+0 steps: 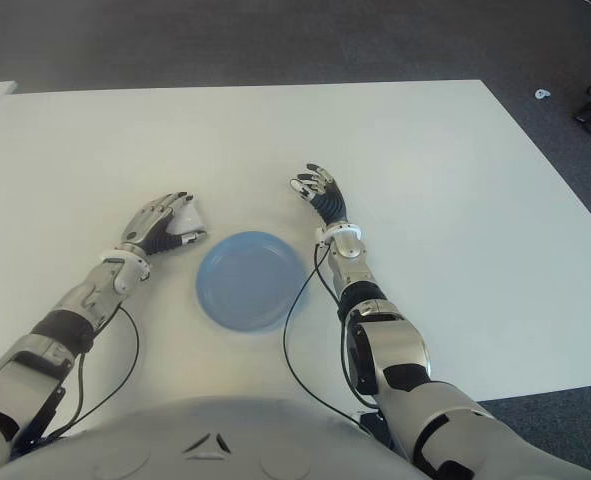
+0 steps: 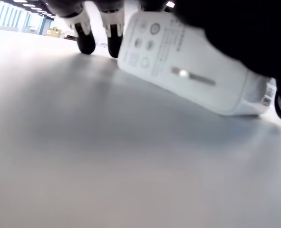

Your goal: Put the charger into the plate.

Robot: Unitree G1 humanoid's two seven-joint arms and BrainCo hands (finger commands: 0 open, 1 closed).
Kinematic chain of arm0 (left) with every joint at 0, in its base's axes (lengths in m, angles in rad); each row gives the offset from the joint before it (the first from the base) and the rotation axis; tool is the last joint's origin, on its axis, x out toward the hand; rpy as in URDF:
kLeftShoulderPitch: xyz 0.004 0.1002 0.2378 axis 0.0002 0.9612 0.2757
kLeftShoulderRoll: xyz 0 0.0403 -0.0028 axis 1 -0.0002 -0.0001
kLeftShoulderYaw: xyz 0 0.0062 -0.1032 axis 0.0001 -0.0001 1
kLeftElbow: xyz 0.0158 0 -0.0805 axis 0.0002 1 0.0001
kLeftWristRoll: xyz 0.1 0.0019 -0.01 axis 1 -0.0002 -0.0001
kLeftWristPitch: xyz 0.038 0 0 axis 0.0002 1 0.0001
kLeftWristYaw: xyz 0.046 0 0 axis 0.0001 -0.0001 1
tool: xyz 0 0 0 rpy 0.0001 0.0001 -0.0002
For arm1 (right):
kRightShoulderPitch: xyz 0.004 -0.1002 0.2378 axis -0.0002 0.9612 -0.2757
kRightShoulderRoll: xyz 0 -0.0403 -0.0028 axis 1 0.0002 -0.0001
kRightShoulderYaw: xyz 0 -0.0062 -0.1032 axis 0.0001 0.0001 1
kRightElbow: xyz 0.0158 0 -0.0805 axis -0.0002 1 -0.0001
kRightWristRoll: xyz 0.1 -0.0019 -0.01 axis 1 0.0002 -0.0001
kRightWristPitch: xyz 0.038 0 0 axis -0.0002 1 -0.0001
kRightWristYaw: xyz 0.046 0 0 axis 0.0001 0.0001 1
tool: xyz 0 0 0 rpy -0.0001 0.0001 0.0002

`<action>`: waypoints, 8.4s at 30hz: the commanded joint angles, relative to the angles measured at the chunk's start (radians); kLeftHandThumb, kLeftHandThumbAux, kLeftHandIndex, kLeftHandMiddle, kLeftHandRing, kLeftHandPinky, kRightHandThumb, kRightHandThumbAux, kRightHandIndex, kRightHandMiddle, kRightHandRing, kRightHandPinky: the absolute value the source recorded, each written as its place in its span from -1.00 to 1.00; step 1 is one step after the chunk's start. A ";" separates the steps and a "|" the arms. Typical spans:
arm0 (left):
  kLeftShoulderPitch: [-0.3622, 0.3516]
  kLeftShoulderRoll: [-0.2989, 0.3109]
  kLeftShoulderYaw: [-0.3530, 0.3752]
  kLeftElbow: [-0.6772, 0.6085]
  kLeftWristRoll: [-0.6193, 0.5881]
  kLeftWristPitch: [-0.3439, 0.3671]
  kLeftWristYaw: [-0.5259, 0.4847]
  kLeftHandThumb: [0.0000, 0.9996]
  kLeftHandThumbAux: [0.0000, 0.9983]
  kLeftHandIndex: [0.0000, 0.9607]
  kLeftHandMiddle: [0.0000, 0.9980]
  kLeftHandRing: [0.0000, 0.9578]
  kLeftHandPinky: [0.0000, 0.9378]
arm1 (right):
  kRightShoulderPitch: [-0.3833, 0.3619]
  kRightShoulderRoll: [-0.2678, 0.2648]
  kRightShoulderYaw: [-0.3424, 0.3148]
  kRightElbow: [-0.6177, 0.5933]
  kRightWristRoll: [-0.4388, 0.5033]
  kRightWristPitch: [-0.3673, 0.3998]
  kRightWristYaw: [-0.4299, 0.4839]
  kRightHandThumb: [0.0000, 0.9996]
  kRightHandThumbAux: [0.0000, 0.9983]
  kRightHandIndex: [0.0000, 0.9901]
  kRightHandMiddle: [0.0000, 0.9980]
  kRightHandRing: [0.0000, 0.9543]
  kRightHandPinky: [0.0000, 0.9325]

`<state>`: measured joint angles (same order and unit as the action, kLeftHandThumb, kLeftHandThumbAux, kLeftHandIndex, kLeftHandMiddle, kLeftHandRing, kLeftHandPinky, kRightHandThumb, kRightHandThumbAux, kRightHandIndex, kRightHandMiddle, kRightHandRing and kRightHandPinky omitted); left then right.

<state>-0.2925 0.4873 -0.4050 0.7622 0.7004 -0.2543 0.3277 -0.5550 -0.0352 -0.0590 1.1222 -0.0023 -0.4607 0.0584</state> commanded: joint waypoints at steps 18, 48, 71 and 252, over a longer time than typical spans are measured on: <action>0.006 -0.028 -0.038 0.135 0.006 -0.010 0.006 -0.54 -0.37 -1.00 -1.00 -1.00 -0.87 | 0.072 0.005 0.001 0.041 -0.004 0.073 0.021 -0.82 0.13 -0.66 -0.41 -0.34 -0.28; -0.007 -0.046 -0.087 0.180 0.111 0.121 0.376 0.45 0.36 -0.08 0.57 0.62 0.68 | 0.061 0.004 -0.003 0.044 -0.002 0.088 0.025 -0.87 0.12 -0.65 -0.45 -0.38 -0.32; 0.039 0.009 -0.074 0.007 0.083 0.087 0.304 0.47 0.40 -0.08 0.72 0.77 0.84 | 0.057 0.009 -0.004 0.038 -0.001 0.104 0.020 -0.96 0.11 -0.67 -0.44 -0.39 -0.36; -0.067 -0.237 0.569 0.039 -1.123 -0.120 -0.786 -0.96 0.13 -1.00 -1.00 -1.00 -1.00 | 0.071 0.015 -0.005 0.024 0.002 0.094 0.032 -0.94 0.14 -0.70 -0.43 -0.38 -0.35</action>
<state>-0.3556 0.2661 0.1511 0.7649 -0.4415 -0.3808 -0.4346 -0.5539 -0.0215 -0.0637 1.0934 0.0015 -0.4404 0.0869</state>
